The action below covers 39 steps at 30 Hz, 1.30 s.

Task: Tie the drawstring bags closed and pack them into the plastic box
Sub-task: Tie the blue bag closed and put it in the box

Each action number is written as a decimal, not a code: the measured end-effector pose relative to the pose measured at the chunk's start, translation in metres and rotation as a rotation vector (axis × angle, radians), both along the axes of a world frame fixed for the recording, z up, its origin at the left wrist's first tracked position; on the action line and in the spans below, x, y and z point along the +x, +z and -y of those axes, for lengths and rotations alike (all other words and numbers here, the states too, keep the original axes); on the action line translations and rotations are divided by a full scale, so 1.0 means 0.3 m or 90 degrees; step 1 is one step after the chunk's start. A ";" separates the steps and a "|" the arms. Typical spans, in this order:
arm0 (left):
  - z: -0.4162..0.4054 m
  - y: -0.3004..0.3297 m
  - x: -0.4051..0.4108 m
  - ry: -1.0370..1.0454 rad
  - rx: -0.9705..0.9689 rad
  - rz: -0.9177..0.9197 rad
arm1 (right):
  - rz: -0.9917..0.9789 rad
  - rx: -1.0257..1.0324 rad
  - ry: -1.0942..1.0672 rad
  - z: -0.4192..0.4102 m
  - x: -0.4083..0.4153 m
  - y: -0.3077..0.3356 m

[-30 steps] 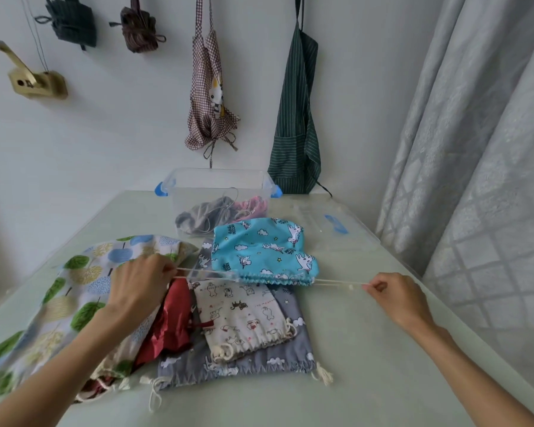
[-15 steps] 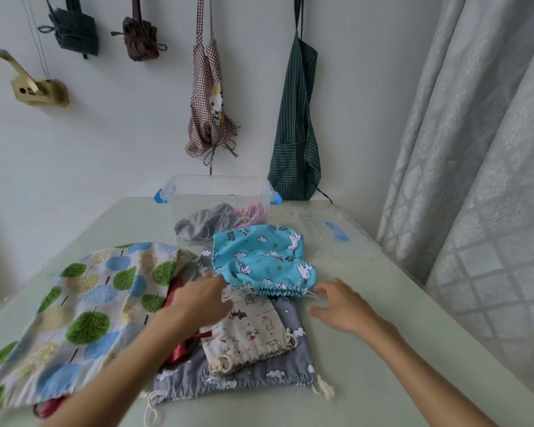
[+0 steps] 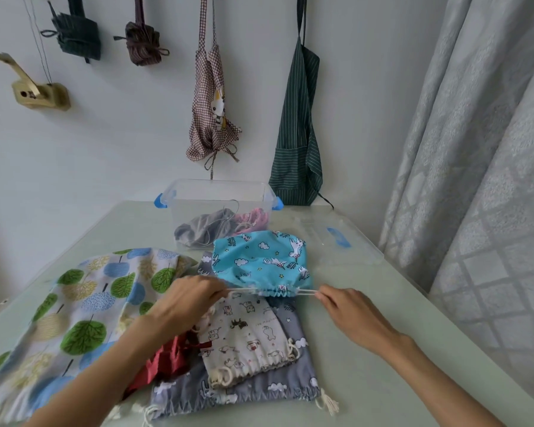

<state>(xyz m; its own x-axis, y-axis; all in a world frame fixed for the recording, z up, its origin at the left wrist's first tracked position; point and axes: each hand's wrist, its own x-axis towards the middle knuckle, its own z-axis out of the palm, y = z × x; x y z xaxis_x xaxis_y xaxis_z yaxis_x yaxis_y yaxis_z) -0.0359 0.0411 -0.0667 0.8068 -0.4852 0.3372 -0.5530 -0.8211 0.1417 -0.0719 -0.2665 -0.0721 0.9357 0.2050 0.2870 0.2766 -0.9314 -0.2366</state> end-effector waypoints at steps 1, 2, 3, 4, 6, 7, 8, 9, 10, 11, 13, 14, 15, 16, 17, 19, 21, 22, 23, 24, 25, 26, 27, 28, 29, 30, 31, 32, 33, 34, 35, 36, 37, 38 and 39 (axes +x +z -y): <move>-0.031 0.002 0.005 0.006 0.010 0.003 | 0.003 -0.037 -0.020 0.030 0.000 -0.001; -0.055 0.007 0.009 0.012 0.023 0.006 | -0.007 -0.054 -0.033 0.055 -0.003 -0.001; -0.070 0.005 0.015 0.014 0.034 0.009 | -0.018 -0.045 -0.029 0.073 -0.002 -0.010; -0.074 0.010 0.017 0.022 0.045 0.007 | -0.039 -0.020 -0.028 0.075 -0.003 -0.015; -0.056 0.003 0.016 0.064 0.068 -0.017 | -0.081 0.039 -0.034 0.064 0.001 -0.033; -0.043 0.000 0.012 0.095 0.087 -0.022 | -0.096 0.063 -0.030 0.058 0.010 -0.049; -0.033 -0.001 0.008 0.128 0.103 -0.030 | -0.120 0.072 -0.037 0.049 0.009 -0.047; -0.026 -0.001 0.008 0.151 0.102 -0.031 | -0.139 0.093 -0.036 0.053 0.018 -0.055; -0.020 0.008 -0.001 0.175 0.103 -0.039 | -0.165 0.103 -0.049 0.050 0.017 -0.043; -0.015 0.020 -0.010 0.196 0.115 -0.044 | -0.192 0.112 -0.051 0.057 0.021 -0.033; -0.007 0.043 -0.032 0.231 0.144 -0.074 | -0.276 0.064 -0.054 0.059 0.002 0.018; 0.004 0.058 -0.048 0.240 0.119 -0.079 | -0.304 0.011 -0.057 0.057 -0.005 0.042; 0.018 0.072 -0.068 0.238 0.071 -0.077 | -0.305 -0.039 -0.064 0.052 -0.014 0.057; 0.041 0.084 -0.090 0.221 0.006 -0.093 | -0.275 -0.071 -0.087 0.035 -0.020 0.071; 0.071 0.084 -0.107 0.190 -0.067 -0.143 | -0.221 -0.078 -0.100 0.007 -0.032 0.086; 0.156 0.061 -0.131 0.138 -0.232 -0.381 | -0.144 -0.035 -0.106 -0.064 -0.042 0.091; 0.227 0.031 -0.140 0.165 -0.409 -0.620 | -0.151 -0.004 -0.095 -0.131 -0.038 0.070; 0.245 0.014 -0.133 0.194 -0.499 -0.689 | -0.167 0.002 -0.095 -0.159 -0.028 0.052; 0.258 0.003 -0.121 0.224 -0.596 -0.744 | -0.178 0.005 -0.097 -0.185 -0.023 0.038; 0.266 -0.008 -0.106 0.249 -0.702 -0.792 | -0.177 0.007 -0.102 -0.202 -0.013 0.021; 0.271 -0.015 -0.093 0.267 -0.815 -0.829 | -0.172 0.019 -0.114 -0.217 -0.011 0.014; 0.277 -0.019 -0.082 0.281 -0.926 -0.853 | -0.163 0.040 -0.124 -0.223 -0.002 0.004; 0.277 -0.022 -0.076 0.295 -1.017 -0.863 | -0.155 0.064 -0.134 -0.228 0.000 0.000; 0.280 -0.027 -0.070 0.306 -1.078 -0.862 | -0.144 0.089 -0.138 -0.227 0.005 -0.007; 0.281 -0.029 -0.066 0.322 -1.115 -0.847 | -0.135 0.110 -0.141 -0.225 0.001 -0.004; 0.282 -0.028 -0.067 0.337 -1.133 -0.827 | -0.117 0.123 -0.140 -0.222 -0.002 -0.003; 0.278 -0.027 -0.070 0.350 -1.141 -0.804 | -0.100 0.128 -0.140 -0.219 -0.009 0.005; 0.274 -0.029 -0.078 0.357 -1.149 -0.786 | -0.081 0.125 -0.134 -0.213 -0.013 0.007; 0.271 -0.025 -0.090 0.361 -1.157 -0.769 | -0.064 0.125 -0.122 -0.209 -0.019 0.013; 0.268 -0.022 -0.105 0.360 -1.165 -0.742 | -0.043 0.128 -0.103 -0.206 -0.022 0.013; 0.266 -0.020 -0.118 0.349 -1.161 -0.683 | -0.019 0.127 -0.083 -0.206 -0.025 0.018; 0.268 -0.017 -0.130 0.333 -1.131 -0.601 | 0.007 0.115 -0.063 -0.212 -0.025 0.023; 0.271 -0.010 -0.139 0.315 -1.079 -0.506 | 0.029 0.098 -0.044 -0.221 -0.027 0.034; 0.275 0.005 -0.145 0.294 -1.024 -0.412 | 0.050 0.085 -0.024 -0.231 -0.024 0.044; 0.277 0.022 -0.143 0.270 -0.983 -0.333 | 0.065 0.072 -0.002 -0.241 -0.018 0.054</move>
